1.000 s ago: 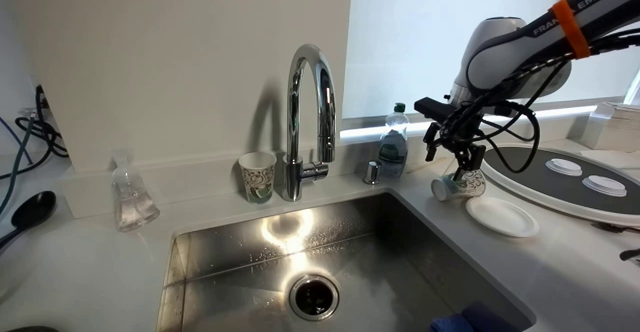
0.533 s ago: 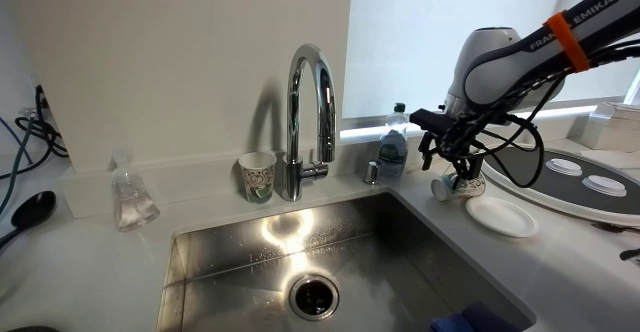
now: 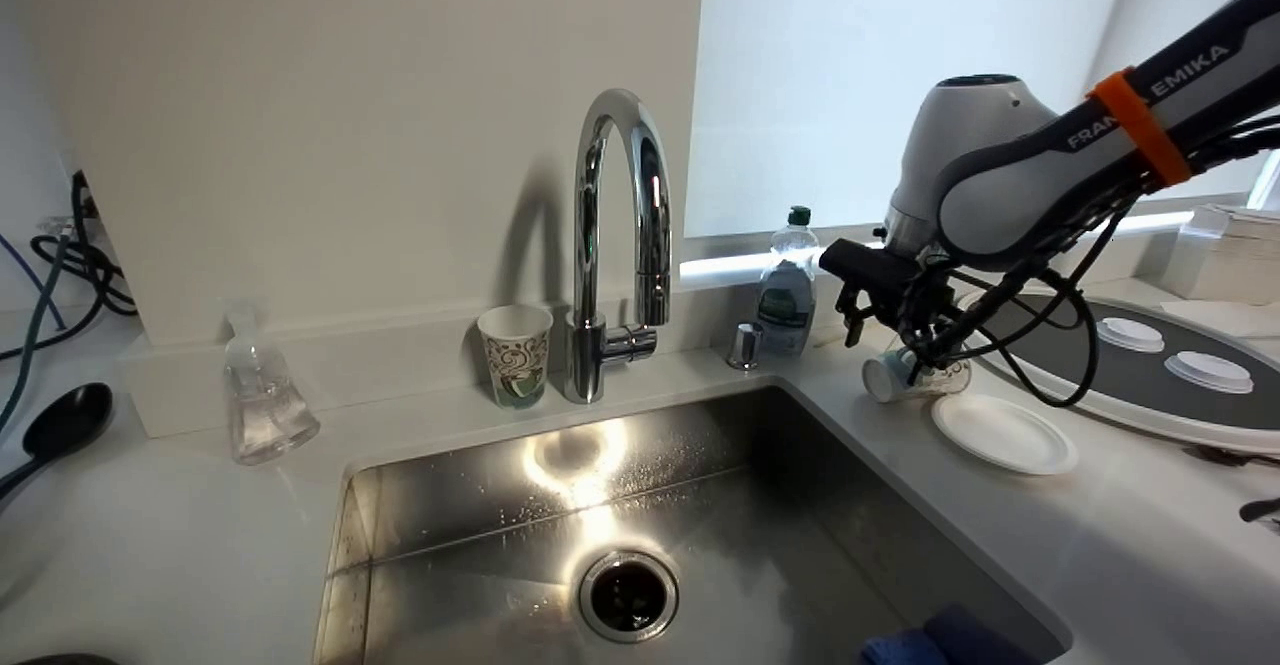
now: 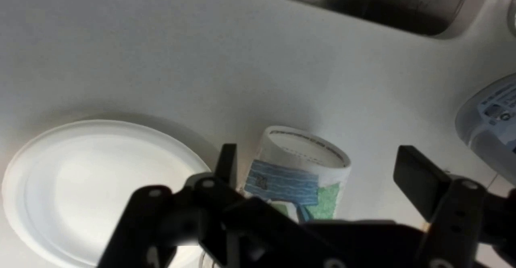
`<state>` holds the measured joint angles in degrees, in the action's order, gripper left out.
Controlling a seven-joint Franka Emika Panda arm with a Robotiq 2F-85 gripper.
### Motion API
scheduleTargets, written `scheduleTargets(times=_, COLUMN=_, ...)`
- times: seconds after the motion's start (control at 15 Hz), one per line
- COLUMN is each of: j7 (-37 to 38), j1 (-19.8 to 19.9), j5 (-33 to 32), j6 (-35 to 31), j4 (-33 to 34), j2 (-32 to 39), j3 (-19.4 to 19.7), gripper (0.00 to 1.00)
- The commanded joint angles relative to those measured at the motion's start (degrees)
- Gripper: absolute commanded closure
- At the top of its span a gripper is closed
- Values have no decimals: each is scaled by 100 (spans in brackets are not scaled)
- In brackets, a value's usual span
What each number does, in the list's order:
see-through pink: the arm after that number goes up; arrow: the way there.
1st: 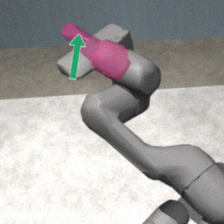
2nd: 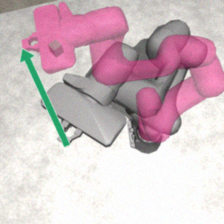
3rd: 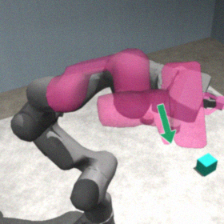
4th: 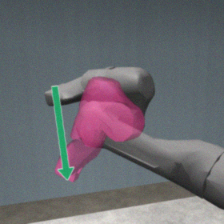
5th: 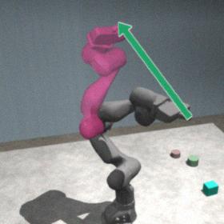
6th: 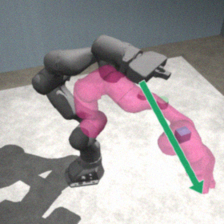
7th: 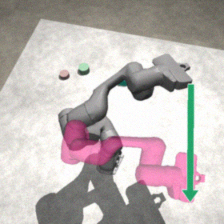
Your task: Put the cup upside down on the plate
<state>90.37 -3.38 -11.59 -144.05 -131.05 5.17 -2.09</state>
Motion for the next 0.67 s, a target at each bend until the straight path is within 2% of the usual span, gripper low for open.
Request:
scheduleTargets(times=0.0, j7=353, j1=-100, j5=-433, j6=-236, j4=-107, j2=71, j3=103, gripper=0)
scheduleTargets(times=0.2, j7=410, j1=-121, j5=-561, j6=-220, j4=-95, j2=119, j3=127, gripper=1)
scheduleTargets(times=0.27, j7=413, j1=-127, j5=-584, j6=-208, j4=-95, j2=127, j3=131, gripper=4)
scheduleTargets(times=0.33, j7=412, j1=-134, j5=-603, j6=-197, j4=-91, j2=141, j3=135, gripper=14)
scheduleTargets(times=0.4, j7=408, j1=-141, j5=-619, j6=-187, j4=-90, j2=152, j3=138, gripper=31)
scheduleTargets(times=0.6, j7=400, j1=-151, j5=-666, j6=-171, j4=-88, j2=175, j3=146, gripper=55)
